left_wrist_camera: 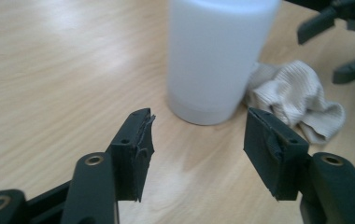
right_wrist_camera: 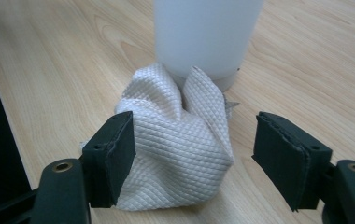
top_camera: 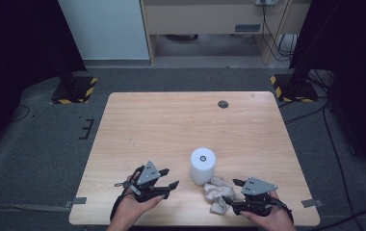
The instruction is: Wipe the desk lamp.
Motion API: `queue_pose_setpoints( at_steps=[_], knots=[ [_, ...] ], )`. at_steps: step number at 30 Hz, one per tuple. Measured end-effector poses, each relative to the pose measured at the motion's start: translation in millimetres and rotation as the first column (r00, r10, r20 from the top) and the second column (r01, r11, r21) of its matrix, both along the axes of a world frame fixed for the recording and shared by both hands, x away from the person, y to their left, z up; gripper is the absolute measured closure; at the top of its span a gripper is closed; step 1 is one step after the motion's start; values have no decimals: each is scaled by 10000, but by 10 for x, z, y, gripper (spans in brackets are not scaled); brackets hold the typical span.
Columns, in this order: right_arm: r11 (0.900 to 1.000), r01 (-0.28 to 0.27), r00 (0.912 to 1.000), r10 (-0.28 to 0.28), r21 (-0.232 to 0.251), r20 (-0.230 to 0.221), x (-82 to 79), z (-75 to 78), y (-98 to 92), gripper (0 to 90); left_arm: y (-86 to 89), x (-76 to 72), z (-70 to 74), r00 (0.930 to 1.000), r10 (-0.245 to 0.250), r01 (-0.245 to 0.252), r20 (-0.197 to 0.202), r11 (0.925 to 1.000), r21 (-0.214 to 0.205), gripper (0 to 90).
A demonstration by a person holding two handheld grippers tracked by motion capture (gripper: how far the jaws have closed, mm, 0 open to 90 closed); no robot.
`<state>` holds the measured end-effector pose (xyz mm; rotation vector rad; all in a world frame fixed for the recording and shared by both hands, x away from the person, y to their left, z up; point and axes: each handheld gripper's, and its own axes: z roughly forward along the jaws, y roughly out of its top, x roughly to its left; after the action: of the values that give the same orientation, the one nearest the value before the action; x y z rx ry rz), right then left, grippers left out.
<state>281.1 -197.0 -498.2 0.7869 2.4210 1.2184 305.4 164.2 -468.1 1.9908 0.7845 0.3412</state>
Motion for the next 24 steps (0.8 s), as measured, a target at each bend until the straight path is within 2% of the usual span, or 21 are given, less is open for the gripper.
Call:
queue_pose_setpoints(
  at_steps=[5,16,20,24],
  knots=[
    [9997,-197,9998,196,-122,-92,25,-38,49,284,88,40,-1,9993,367,-367,-19,9993,-60,402],
    [9944,-802,9968,803,-686,-20,84,-107,286,243,28,49,-53,9995,275,-275,-128,9996,48,377],
    [9916,-721,9973,704,-1071,-198,130,-156,398,280,14,45,-60,9997,225,-224,-126,9997,97,358],
    [9878,-651,9968,578,-1417,-548,173,-218,410,339,16,58,-66,9996,217,-215,-162,9997,109,353]
  ],
)
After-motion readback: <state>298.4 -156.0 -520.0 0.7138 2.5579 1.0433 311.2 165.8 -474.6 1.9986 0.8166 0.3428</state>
